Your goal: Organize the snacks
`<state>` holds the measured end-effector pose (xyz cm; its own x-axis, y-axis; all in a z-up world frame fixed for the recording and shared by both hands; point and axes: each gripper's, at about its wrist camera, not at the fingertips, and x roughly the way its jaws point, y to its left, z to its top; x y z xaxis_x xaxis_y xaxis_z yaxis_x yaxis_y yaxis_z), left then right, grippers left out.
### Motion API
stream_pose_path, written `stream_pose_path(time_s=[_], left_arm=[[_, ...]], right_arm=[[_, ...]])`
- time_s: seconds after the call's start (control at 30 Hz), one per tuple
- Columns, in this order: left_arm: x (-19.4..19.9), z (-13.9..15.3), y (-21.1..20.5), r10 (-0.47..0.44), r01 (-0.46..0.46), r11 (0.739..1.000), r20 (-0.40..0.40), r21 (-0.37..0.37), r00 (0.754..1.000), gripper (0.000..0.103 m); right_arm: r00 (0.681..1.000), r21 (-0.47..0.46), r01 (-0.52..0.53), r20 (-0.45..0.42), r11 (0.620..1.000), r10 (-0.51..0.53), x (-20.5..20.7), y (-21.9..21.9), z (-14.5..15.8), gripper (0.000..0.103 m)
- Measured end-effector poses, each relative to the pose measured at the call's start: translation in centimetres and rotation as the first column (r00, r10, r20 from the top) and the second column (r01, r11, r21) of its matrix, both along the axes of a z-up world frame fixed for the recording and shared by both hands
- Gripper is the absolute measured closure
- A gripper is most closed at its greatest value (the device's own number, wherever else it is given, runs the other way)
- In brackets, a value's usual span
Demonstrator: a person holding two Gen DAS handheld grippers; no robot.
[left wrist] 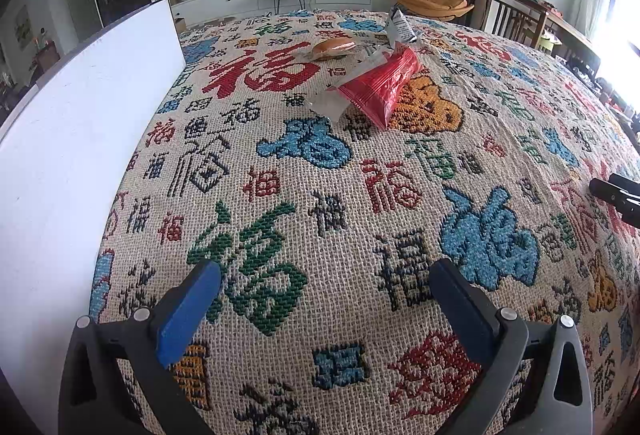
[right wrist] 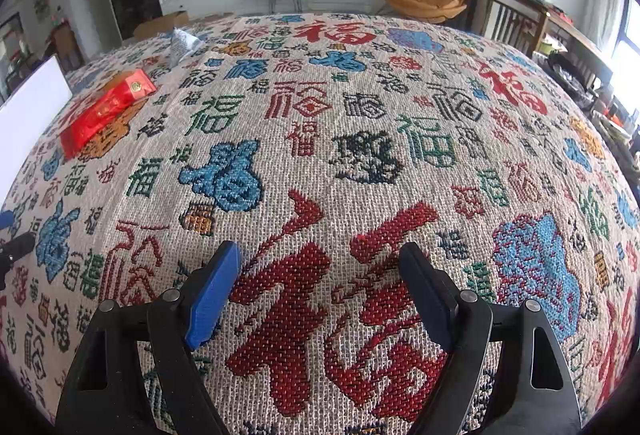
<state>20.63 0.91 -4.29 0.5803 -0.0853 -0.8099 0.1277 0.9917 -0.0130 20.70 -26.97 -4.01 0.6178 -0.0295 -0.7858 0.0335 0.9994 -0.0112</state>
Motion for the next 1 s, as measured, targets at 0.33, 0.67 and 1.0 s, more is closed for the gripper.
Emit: stream_pose_path(time_s=[0.33,0.67,1.0], left_arm=[[0.0,0.1,-0.1,0.015,-0.015,1.0,-0.03,0.005,0.999,0.0],[8.7,5.0,-4.9,-0.164,0.162,0.981,0.01,0.109,0.986,0.003],[14.1,3.1,-8.1,-0.302,0.281,0.939,-0.083,-0.198,0.95,0.015]], right_arm=[[1.0,0.0,0.0,0.0,1.0,0.0,0.0,0.0,0.0,0.019],[1.0,0.001,0.0,0.001,1.0,0.0,0.1,0.0,-0.1,0.019],[1.0,0.002,-0.001,0.001,1.0,0.001,0.1,0.0,-0.1,0.019]])
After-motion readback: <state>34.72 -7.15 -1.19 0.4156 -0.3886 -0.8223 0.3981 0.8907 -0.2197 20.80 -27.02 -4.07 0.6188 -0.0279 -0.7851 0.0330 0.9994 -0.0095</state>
